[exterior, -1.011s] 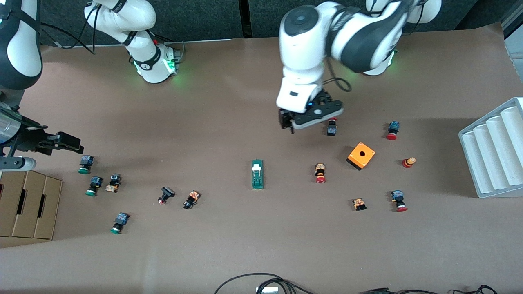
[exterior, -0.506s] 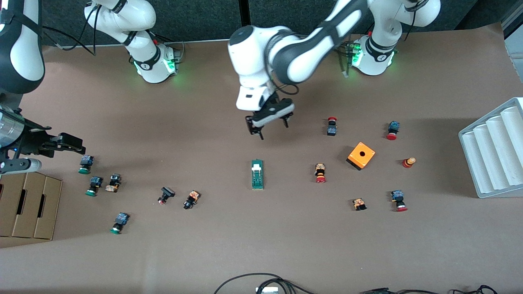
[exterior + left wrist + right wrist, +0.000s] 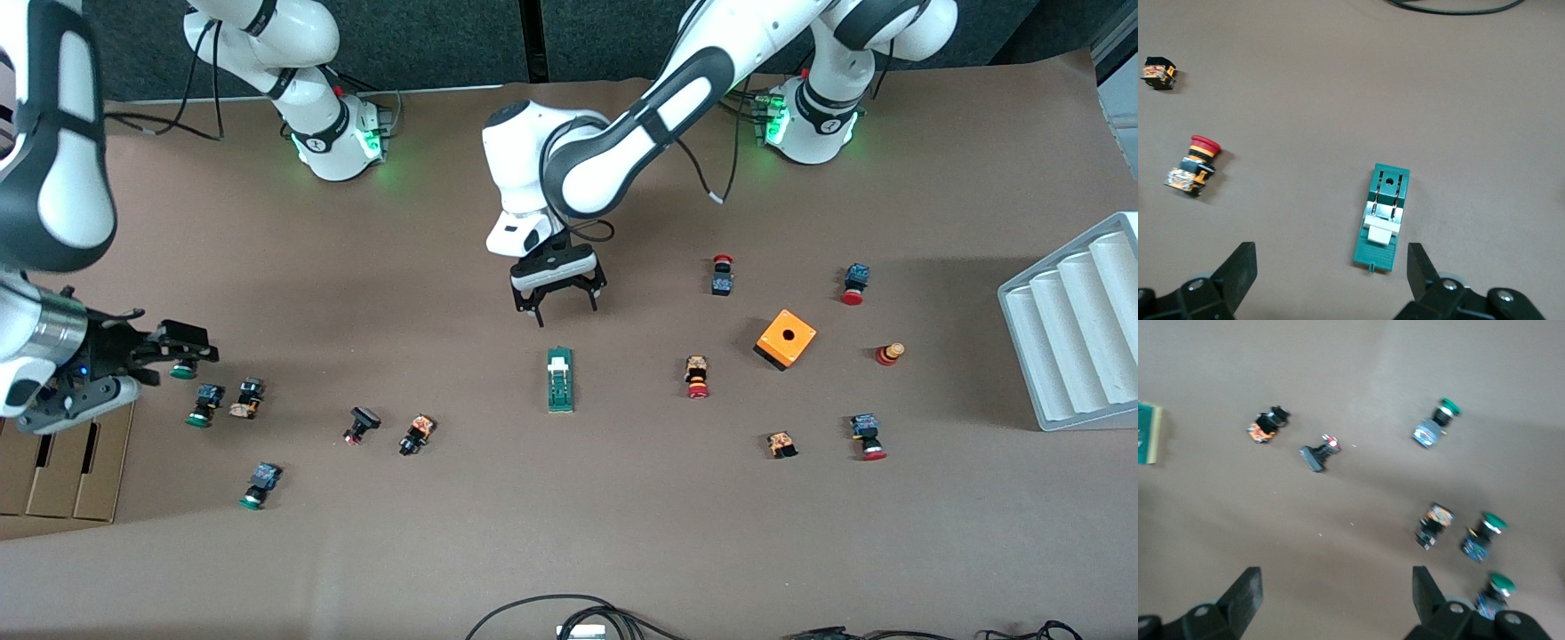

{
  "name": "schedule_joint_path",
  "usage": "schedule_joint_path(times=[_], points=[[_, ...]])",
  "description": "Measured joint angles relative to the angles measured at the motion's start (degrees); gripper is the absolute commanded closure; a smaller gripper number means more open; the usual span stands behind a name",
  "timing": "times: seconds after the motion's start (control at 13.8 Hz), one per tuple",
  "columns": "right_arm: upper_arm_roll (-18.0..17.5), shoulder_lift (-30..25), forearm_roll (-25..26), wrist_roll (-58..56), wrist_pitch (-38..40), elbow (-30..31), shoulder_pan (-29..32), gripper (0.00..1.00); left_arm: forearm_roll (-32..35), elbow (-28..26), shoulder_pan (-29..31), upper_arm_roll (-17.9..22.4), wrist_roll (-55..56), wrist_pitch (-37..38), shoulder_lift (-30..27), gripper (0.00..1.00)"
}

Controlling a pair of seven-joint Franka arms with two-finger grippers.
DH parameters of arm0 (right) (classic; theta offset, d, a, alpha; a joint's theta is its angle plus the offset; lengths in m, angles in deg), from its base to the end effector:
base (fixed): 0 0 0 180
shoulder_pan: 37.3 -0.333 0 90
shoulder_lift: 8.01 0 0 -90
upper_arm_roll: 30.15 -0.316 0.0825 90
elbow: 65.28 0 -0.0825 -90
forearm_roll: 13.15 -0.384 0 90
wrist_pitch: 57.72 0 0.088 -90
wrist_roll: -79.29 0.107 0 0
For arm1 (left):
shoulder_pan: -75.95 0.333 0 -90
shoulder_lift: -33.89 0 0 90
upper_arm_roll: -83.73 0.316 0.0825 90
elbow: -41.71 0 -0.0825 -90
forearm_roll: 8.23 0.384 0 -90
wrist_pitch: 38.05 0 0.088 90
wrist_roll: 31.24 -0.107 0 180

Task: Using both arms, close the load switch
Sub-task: 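Move the left gripper over the green load switch while the right gripper rises, then lower the left gripper and grasp the green switch base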

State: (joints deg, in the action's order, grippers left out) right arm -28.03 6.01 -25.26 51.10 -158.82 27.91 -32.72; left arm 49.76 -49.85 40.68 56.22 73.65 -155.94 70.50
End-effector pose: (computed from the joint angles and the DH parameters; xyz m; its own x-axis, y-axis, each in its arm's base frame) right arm 0.6226 -0.0526 0.4708 0.9478 0.3188 -0.0064 0.3096 -0.9249 -0.2209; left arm 0.3977 -0.5691 0.2914 0.8064 0.2137 0.5514 0.2825 -0.9584 -0.0417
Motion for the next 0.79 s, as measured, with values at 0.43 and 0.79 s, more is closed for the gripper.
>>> schedule_joint_path(times=[0.43,0.79], points=[[-0.5,4.3,-3.2,-11.6,-2.1,-0.2,2.1,0.0,19.8,-1.7,-3.3,0.0,17.5,-0.1,7.4,0.01],[-0.7,4.3,0.0,-11.8,-4.1,-0.4,-3.4,0.01,32.4,-2.7,-3.2,0.2,24.2,0.0,11.3,0.01]])
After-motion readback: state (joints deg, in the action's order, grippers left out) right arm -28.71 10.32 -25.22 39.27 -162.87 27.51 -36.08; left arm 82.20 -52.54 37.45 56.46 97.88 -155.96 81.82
